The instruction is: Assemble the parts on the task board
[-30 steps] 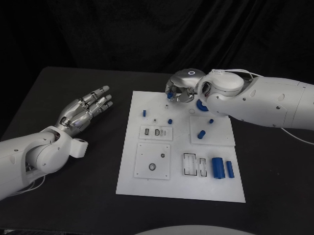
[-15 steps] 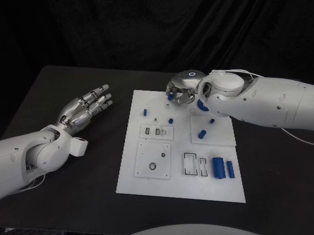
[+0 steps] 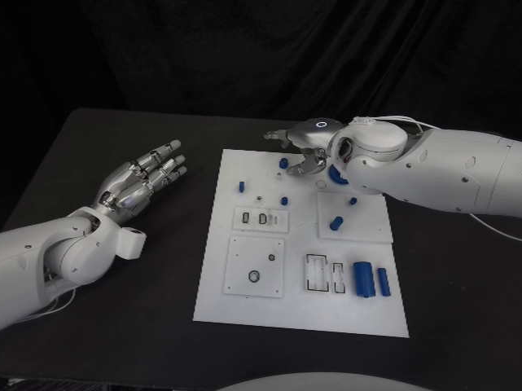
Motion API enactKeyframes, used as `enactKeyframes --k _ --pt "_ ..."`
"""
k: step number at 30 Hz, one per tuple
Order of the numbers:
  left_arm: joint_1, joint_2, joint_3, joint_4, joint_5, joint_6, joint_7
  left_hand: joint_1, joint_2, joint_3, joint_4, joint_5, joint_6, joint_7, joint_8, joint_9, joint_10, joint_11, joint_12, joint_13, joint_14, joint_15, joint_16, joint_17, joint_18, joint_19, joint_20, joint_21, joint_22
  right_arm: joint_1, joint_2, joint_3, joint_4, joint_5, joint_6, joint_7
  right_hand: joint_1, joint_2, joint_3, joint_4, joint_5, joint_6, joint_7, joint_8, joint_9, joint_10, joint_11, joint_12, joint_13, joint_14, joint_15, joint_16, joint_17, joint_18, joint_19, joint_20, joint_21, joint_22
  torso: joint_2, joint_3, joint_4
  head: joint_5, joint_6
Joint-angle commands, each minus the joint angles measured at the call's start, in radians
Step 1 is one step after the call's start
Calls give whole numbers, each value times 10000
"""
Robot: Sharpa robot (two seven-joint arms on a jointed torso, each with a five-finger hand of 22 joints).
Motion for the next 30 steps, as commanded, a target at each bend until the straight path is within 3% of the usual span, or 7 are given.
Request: enactKeyframes --k 1,7,12,19,21,24,30 --pt "-8 -14 8 23 -7 141 1523 109 -15 30 6 20 -46 3 -52 -16 -39 61 41 1 -20 55 -10 -17 176 2 76 50 -9 -25 -107 5 48 28 -559 -148 120 99 -117 7 -8 139 31 -1 14 -175 -1 70 -7 -144 20 -25 -23 166 -163 23 -202 -151 1 2 -1 5 44" --pt "-10 -101 8 78 -7 111 1543 109 -17 39 1 20 -33 4 -51 -14 -34 64 43 4 -12 59 -2 -14 176 8 80 54 -8 87 -683 21 580 101 -1556 101 454 261 -220 -124 397 1376 431 313 298 224 -65 870 146 -52 -46 125 22 114 118 -19 -63 155 -2 5 -1 -4 117" --pt "-11 -168 8 154 -7 87 1546 109 -20 43 -2 21 -16 4 -48 -11 -20 64 46 9 -3 61 6 -12 176 11 82 56 -7 368 -1531 26 1470 118 -1837 79 568 391 -274 -140 578 4089 940 1042 979 1574 -245 2201 574 362 -102 454 462 30 535 -93 225 592 -2 3 -19 -3 157" --pt "-11 -225 7 240 -6 63 1535 109 -31 55 -12 28 14 7 -40 -6 -4 70 52 15 12 68 19 -8 177 21 90 62 -4 639 -2814 18 2633 126 -1669 -242 544 239 -371 2 379 5087 1058 1172 966 2707 -1055 6497 3463 325 -523 -6 -35 114 468 -487 -137 490 1 4 -7 -70 191" --pt "-11 -224 7 243 -6 66 1532 109 -31 55 -12 28 14 7 -40 -6 -4 70 52 15 12 68 19 -8 177 21 90 62 -4 662 -3055 6 2795 126 -1510 -332 427 293 -375 259 253 5324 971 1118 957 2615 -1135 8660 5554 835 -589 657 1116 4 823 -598 151 906 1 1 -5 -93 199" --pt "-12 -214 7 241 -6 83 1529 109 -31 55 -12 28 14 7 -40 -6 -4 70 52 15 12 68 19 -8 177 21 90 62 -4 674 -3369 -21 2960 127 -1248 -465 198 269 -514 625 215 5690 925 1043 965 7443 -1244 12590 11929 3197 -723 4416 7744 -392 1938 -659 1604 2483 2 3 2 -150 216" --pt "-18 -201 7 212 -6 112 1514 109 -31 55 -12 28 14 7 -40 -6 -4 70 52 15 12 68 19 -8 177 21 90 62 -4 569 -3815 -60 2990 127 -864 -738 -170 253 -782 1020 -49 5872 876 752 873 10201 -1353 13471 14345 4283 -779 5599 10482 -768 3028 -728 3097 4055 4 4 3 -190 241"
